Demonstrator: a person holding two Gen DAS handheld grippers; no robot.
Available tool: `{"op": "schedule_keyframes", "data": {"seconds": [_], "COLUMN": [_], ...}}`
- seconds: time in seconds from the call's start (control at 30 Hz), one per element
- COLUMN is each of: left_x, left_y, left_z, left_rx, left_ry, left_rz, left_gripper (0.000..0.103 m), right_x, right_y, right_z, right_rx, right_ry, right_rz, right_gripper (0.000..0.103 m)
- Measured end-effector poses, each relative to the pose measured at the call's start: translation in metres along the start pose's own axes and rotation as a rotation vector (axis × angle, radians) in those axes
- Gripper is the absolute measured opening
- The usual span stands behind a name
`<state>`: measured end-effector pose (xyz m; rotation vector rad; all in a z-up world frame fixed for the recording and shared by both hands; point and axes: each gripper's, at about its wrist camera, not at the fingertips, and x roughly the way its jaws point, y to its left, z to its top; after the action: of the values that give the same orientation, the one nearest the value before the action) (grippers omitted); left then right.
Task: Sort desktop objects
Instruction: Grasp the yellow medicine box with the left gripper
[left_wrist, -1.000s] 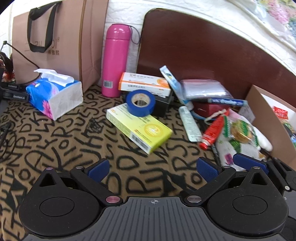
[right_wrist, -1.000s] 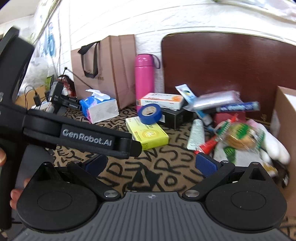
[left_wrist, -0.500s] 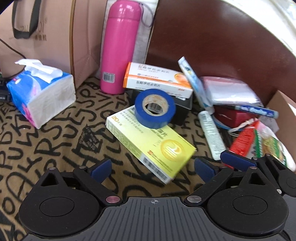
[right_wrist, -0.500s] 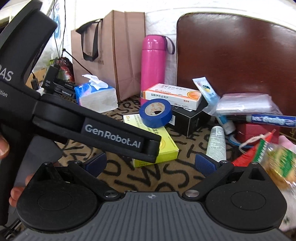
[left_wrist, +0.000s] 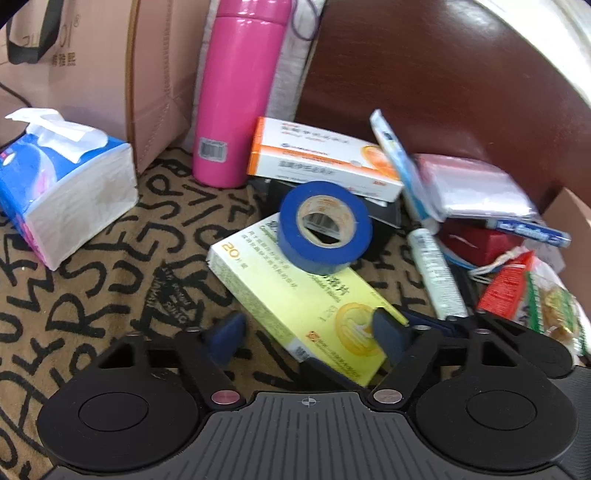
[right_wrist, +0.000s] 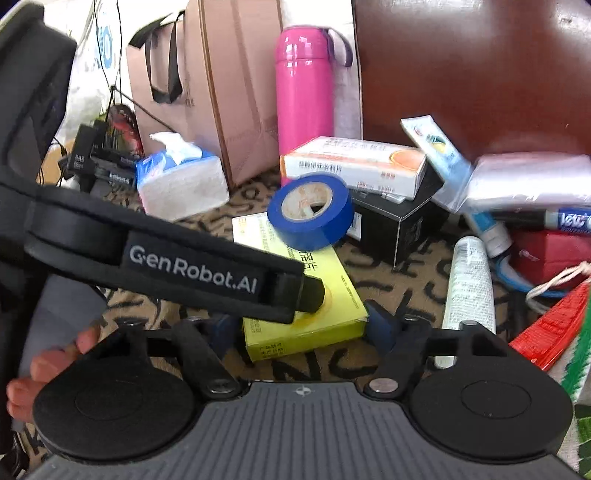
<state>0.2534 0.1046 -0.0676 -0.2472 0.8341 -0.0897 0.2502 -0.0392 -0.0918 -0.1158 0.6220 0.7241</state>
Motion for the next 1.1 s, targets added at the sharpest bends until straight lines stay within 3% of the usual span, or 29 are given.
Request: {"op": "schedule_keyframes", "data": {"seconds": [0.3,0.57,0.97,1.1], "left_x": [-0.022,-0.052,-0.102,-0.109], "left_y": [-0.021,-0.06,-0.113,-0.122], "left_z": [-0.02,-0.06,-0.142,-0.151], "left_rx": [0.036,0.084,0.163,0.187], "left_ry": [0.031,0.042,0.09,0.088], "left_rz": [-0.032,-0.042,-0.151,-0.16], "left_gripper": [0.04,0.029,0.029,0.038], "right_x": [-0.032,-0.082,-0.178,-0.195], "right_y": [0.003,0.001,0.013,0.014], "right_z": [-0.02,-0.05,-0.122,-0.133], "right_rx": [0.024,0.116,0.102,0.115], "right_ry": [0.016,0.029,0.032,0.015], "right_rz": [-0.044,-0.058,-0.105,-0.121], "right_gripper": [0.073,0.073,0.073,0.074]}}
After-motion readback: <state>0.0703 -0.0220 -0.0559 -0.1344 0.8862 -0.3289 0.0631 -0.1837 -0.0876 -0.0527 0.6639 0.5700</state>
